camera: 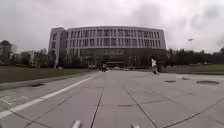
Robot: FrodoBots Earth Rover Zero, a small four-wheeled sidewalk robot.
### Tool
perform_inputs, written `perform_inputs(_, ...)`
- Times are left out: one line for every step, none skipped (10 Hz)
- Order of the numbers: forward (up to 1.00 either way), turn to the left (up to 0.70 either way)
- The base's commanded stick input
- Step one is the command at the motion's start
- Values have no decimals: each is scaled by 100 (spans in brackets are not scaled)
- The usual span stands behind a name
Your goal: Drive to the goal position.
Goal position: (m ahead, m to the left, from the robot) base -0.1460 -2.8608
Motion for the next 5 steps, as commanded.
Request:
perform_inputs(6, 0)
perform_inputs(6, 0)
perform_inputs(6, 0)
perform_inputs(6, 0)
perform_inputs(6, 0)
